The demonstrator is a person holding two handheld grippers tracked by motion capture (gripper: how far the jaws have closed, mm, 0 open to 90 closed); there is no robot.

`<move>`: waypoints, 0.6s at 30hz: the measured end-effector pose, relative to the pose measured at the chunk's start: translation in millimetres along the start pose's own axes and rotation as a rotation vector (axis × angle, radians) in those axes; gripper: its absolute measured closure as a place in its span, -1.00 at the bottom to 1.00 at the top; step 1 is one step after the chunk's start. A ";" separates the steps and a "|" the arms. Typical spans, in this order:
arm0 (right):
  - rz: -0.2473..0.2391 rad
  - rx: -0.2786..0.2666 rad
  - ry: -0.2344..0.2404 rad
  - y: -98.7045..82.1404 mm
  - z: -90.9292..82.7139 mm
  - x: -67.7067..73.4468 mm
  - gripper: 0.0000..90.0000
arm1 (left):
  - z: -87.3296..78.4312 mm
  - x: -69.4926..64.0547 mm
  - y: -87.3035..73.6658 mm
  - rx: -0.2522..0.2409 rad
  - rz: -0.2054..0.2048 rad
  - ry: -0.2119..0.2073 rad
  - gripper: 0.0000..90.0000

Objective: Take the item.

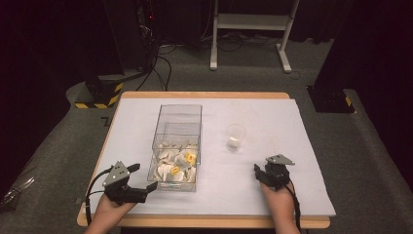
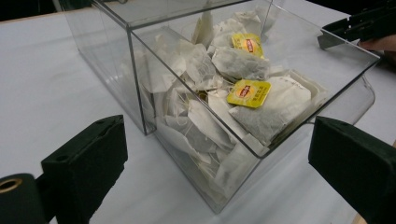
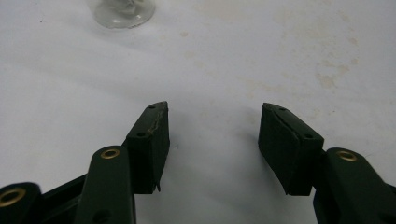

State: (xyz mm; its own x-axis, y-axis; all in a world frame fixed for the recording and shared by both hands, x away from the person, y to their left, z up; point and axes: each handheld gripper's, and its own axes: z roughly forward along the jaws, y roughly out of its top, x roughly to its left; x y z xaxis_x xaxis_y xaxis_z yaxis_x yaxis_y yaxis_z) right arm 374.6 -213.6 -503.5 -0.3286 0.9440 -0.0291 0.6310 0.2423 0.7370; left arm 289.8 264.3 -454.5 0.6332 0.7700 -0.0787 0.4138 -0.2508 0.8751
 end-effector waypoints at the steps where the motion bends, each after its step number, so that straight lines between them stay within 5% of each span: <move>1: 0.002 0.001 0.000 0.1 0.0 0.1 -0.04 | -0.9 0.0 -0.8 -0.001 -0.001 0.001 -0.89; 8: 0.001 0.001 0.000 0.0 0.0 -0.1 -0.04 | -4.1 1.6 -11.5 0.020 0.012 0.014 -0.96; 18: 0.001 -0.001 -0.001 -0.1 0.0 0.0 -0.04 | 1.0 -4.0 -21.2 0.017 0.014 -0.020 -0.95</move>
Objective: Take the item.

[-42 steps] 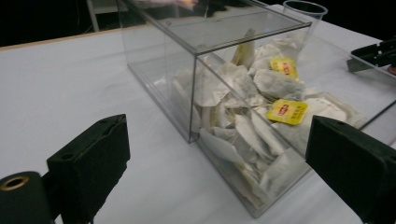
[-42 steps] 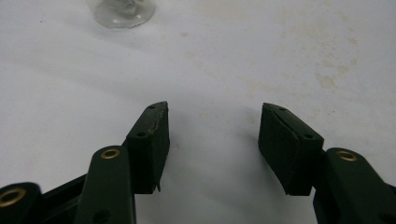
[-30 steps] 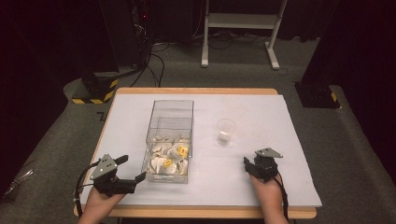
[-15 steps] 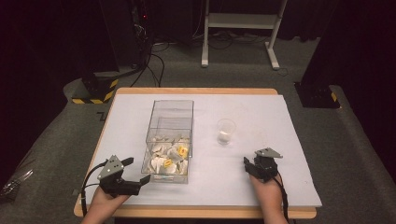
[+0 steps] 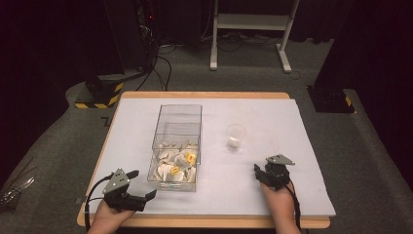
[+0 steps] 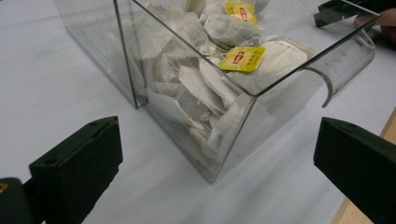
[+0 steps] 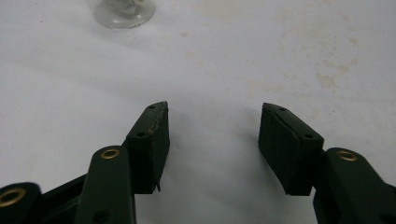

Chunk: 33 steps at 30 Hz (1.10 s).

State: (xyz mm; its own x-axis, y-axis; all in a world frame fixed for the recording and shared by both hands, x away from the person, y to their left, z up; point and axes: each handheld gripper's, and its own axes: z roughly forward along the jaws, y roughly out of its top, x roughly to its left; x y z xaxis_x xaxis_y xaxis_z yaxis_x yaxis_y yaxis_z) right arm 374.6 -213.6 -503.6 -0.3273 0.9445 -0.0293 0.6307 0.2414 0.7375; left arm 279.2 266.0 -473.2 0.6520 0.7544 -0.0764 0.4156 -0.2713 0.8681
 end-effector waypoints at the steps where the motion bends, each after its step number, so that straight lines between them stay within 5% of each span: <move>1: -0.001 0.000 0.000 0.0 0.0 0.0 -0.04 | 1.2 -0.7 -0.9 -0.005 0.002 -0.004 -0.94; 5: 0.001 0.002 0.000 0.0 -0.1 -0.2 -0.04 | 5.3 -3.0 -2.8 -0.017 -0.006 -0.032 -0.85; 16: -0.001 -0.001 0.000 -0.1 0.0 0.1 -0.04 | 12.3 -9.6 -1.3 -0.065 0.031 0.032 -0.43; 20: 0.000 -0.001 -0.002 -0.2 -0.1 0.5 -0.04 | 15.5 -12.9 0.1 -0.068 0.049 0.021 -0.32; 33: 0.002 -0.001 -0.002 -0.3 -0.1 0.4 -0.04 | 16.7 -14.9 3.1 -0.097 0.035 0.054 -0.21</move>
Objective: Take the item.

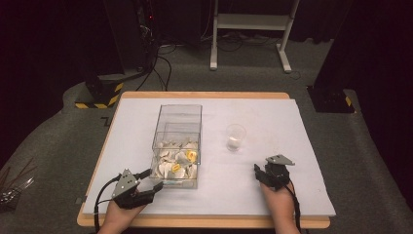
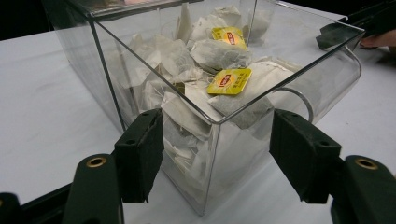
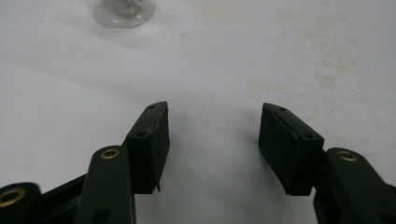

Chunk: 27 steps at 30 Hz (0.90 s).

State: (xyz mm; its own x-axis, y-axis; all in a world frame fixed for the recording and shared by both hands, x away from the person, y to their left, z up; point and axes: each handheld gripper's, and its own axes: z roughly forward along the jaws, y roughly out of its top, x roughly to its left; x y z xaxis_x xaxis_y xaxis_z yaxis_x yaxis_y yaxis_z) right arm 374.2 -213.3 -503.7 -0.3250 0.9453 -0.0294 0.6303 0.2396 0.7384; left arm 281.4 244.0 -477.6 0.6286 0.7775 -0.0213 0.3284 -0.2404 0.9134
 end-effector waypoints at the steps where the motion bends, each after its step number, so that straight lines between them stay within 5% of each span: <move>1: -0.002 -0.001 0.000 -0.1 0.1 -0.2 -0.04 | 0.0 -0.3 0.0 0.001 0.001 0.004 -0.20; 13: -0.002 0.001 0.000 0.1 0.1 -0.3 -0.04 | 4.6 1.9 0.0 0.020 -0.016 0.013 -0.18; 16: -0.002 0.000 0.001 0.0 0.2 -0.4 -0.04 | 6.8 1.1 -1.6 0.034 0.001 0.029 -0.25; 24: -0.004 0.000 -0.006 -0.1 -0.1 0.7 -0.05 | 9.6 -0.5 -2.8 0.049 -0.050 0.080 -0.53; 27: -0.003 0.000 -0.006 -0.1 -0.1 0.9 -0.05 | 10.7 -2.6 -1.2 0.052 -0.030 0.103 -0.59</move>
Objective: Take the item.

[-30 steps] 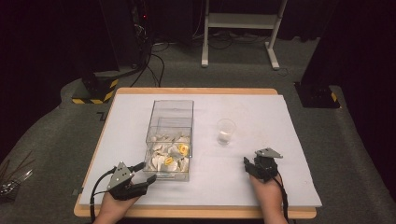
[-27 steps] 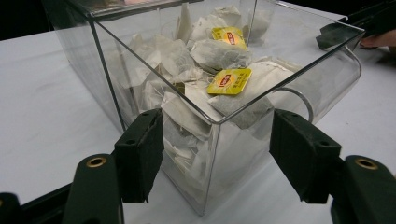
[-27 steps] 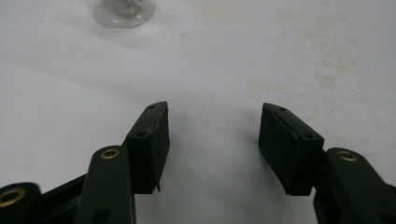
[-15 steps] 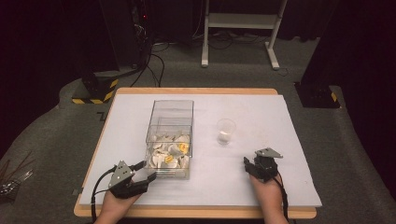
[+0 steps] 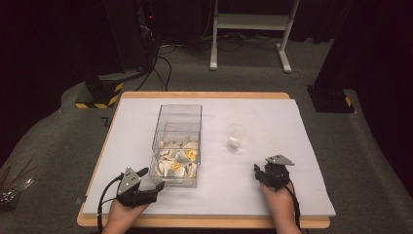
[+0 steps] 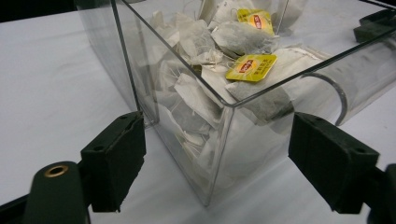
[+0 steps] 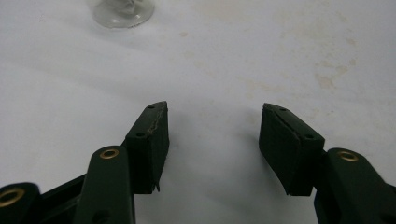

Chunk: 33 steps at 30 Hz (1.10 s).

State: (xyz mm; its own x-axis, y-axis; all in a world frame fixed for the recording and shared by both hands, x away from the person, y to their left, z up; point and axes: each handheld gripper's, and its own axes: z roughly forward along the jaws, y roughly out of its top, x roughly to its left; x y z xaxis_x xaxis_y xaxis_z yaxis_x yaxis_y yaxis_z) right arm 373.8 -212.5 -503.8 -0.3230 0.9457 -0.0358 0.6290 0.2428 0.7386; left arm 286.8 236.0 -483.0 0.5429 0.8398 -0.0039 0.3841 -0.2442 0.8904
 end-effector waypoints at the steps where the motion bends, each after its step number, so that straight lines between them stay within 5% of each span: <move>1: -0.001 0.000 0.000 0.0 0.0 -0.2 -0.05 | 0.6 -0.1 0.7 -0.002 -0.002 0.002 -0.59; 12: 0.000 0.000 0.000 0.0 0.1 -0.2 -0.05 | 14.1 0.2 6.3 0.006 0.016 -0.026 -0.62; 26: 0.001 0.000 -0.001 -0.1 0.0 -0.3 -0.05 | 23.7 0.0 9.0 0.006 -0.011 -0.007 -0.68; 33: 0.002 0.000 0.002 -0.1 0.2 -0.9 -0.05 | 25.6 1.3 9.9 0.013 0.008 -0.005 -0.71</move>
State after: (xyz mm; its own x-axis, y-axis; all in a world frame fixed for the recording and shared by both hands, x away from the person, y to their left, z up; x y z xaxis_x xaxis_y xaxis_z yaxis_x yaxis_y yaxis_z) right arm 374.2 -213.3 -503.9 -0.3235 0.9456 -0.0330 0.6293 0.2411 0.7389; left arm 310.5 222.3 -485.8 0.5500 0.8352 0.0006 0.3893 -0.2570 0.8846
